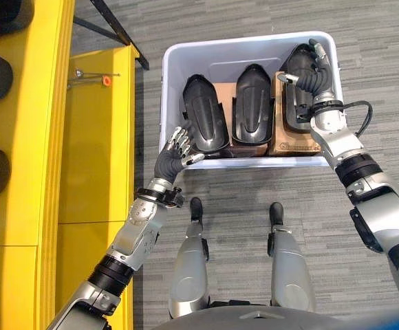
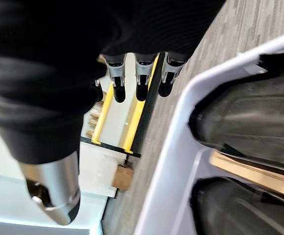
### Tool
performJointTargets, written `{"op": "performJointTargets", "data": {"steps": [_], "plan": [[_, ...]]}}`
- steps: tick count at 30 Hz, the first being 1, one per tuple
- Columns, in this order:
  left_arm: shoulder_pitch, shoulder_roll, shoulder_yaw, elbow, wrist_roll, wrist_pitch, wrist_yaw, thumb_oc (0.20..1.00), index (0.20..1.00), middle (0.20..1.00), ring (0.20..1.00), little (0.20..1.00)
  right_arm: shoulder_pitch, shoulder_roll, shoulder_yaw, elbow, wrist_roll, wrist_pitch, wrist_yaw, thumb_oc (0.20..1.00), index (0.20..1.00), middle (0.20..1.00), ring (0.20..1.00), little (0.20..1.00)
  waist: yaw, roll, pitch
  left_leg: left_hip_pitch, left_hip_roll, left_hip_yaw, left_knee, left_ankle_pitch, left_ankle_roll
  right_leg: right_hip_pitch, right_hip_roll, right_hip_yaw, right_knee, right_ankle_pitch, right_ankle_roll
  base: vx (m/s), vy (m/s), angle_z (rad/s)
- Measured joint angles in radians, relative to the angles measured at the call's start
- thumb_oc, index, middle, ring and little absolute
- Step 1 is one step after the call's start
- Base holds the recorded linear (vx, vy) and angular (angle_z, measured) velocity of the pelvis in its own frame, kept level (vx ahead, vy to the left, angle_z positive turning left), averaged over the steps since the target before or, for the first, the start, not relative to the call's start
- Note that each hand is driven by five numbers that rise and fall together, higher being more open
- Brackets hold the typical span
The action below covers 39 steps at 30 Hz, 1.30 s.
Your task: Move parts from the plastic box to the shelf.
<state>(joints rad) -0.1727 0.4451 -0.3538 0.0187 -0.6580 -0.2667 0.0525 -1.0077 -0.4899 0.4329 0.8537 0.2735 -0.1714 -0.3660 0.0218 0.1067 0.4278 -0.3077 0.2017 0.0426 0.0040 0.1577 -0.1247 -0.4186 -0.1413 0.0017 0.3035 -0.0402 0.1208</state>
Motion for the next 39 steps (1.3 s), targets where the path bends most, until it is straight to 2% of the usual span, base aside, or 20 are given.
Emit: {"op": "performJointTargets", "data": {"steps": [4, 7, 10, 17, 26, 28, 35, 37, 39], "plan": [[-0.012, 0.0, -0.001, 0.0, -0.001, -0.001, 0.003, 1.0, 1.0, 1.0, 1.0, 1.0, -0.023, 0.002, 0.012, 0.059, 0.019, 0.006, -0.004, 1.0, 1.0, 1.0, 1.0, 1.0, 0.0, 0.004, 0.005, -0.026, -0.004, -0.003, 0.001, 0.01, -0.004, -0.03, -0.003, 0.001, 0.012, 0.0, 0.0, -0.02, -0.008, 0.01], [-0.019, 0.001, -0.02, -0.003, 0.0, -0.006, 0.022, 1.0, 1.0, 1.0, 1.0, 1.0, -0.028, 0.008, 0.038, 0.081, 0.018, 0.003, -0.008, 1.0, 1.0, 1.0, 1.0, 1.0, 0.008, 0.019, 0.021, -0.05, -0.008, -0.005, 0.014, 0.012, -0.001, -0.058, -0.006, 0.003, 0.035, -0.004, -0.001, -0.05, -0.018, 0.03], [-0.052, -0.002, -0.039, -0.004, 0.0, -0.007, 0.037, 1.0, 1.0, 1.0, 1.0, 1.0, -0.053, 0.01, 0.047, 0.165, 0.055, 0.006, 0.0, 1.0, 1.0, 1.0, 1.0, 1.0, 0.022, 0.049, 0.055, -0.095, -0.008, -0.026, 0.017, 0.023, 0.003, -0.106, -0.006, -0.006, 0.067, -0.008, -0.005, -0.04, -0.007, 0.11], [-0.047, -0.002, -0.05, -0.005, -0.001, -0.01, 0.044, 1.0, 1.0, 1.0, 1.0, 1.0, -0.092, 0.019, 0.046, 0.267, 0.06, 0.002, -0.003, 1.0, 1.0, 1.0, 1.0, 1.0, 0.029, 0.062, 0.082, -0.136, -0.021, -0.029, 0.021, 0.038, 0.003, -0.173, -0.018, -0.001, 0.125, -0.021, -0.01, -0.03, 0.005, 0.04], [-0.054, -0.002, -0.053, -0.005, -0.001, -0.015, 0.065, 1.0, 1.0, 1.0, 1.0, 1.0, -0.099, 0.025, 0.048, 0.258, 0.106, -0.02, -0.001, 1.0, 1.0, 1.0, 1.0, 1.0, 0.026, 0.063, 0.083, -0.159, -0.027, -0.031, 0.036, 0.04, 0.002, -0.203, -0.024, 0.006, 0.153, -0.029, -0.009, 0.0, 0.0, 0.0], [-0.053, -0.004, -0.054, -0.005, -0.001, -0.016, 0.066, 1.0, 1.0, 1.0, 1.0, 1.0, -0.089, 0.053, 0.087, 0.217, 0.109, -0.017, 0.013, 1.0, 1.0, 1.0, 1.0, 1.0, 0.02, 0.064, 0.083, -0.16, -0.024, -0.033, 0.039, 0.04, 0.003, -0.205, -0.019, 0.007, 0.157, -0.03, -0.01, 0.0, 0.0, 0.0], [-0.048, -0.006, -0.047, -0.005, -0.021, -0.027, 0.064, 1.0, 1.0, 1.0, 1.0, 1.0, 0.093, 0.003, 0.209, -0.14, 0.082, 0.002, 0.082, 1.0, 1.0, 1.0, 1.0, 1.0, -0.004, 0.059, 0.086, -0.165, -0.023, -0.035, 0.04, 0.04, 0.003, -0.211, -0.018, 0.005, 0.165, -0.034, -0.013, 0.0, -0.002, 0.01], [-0.036, -0.003, -0.023, -0.007, -0.021, -0.03, 0.064, 1.0, 1.0, 1.0, 1.0, 1.0, 0.199, -0.041, 0.239, -0.331, 0.023, -0.006, 0.115, 1.0, 1.0, 1.0, 1.0, 1.0, -0.007, 0.049, 0.092, -0.166, -0.023, -0.041, 0.041, 0.039, 0.001, -0.211, -0.019, 0.0, 0.167, -0.039, -0.016, -0.01, -0.012, 0.05], [-0.035, -0.004, -0.019, -0.006, -0.021, -0.03, 0.063, 1.0, 1.0, 1.0, 1.0, 1.0, 0.236, -0.036, 0.24, -0.332, -0.005, -0.004, 0.144, 1.0, 1.0, 1.0, 1.0, 1.0, -0.011, 0.047, 0.094, -0.168, -0.021, -0.043, 0.041, 0.039, 0.001, -0.211, -0.019, -0.003, 0.166, -0.041, -0.018, 0.0, 0.0, 0.0]]}}
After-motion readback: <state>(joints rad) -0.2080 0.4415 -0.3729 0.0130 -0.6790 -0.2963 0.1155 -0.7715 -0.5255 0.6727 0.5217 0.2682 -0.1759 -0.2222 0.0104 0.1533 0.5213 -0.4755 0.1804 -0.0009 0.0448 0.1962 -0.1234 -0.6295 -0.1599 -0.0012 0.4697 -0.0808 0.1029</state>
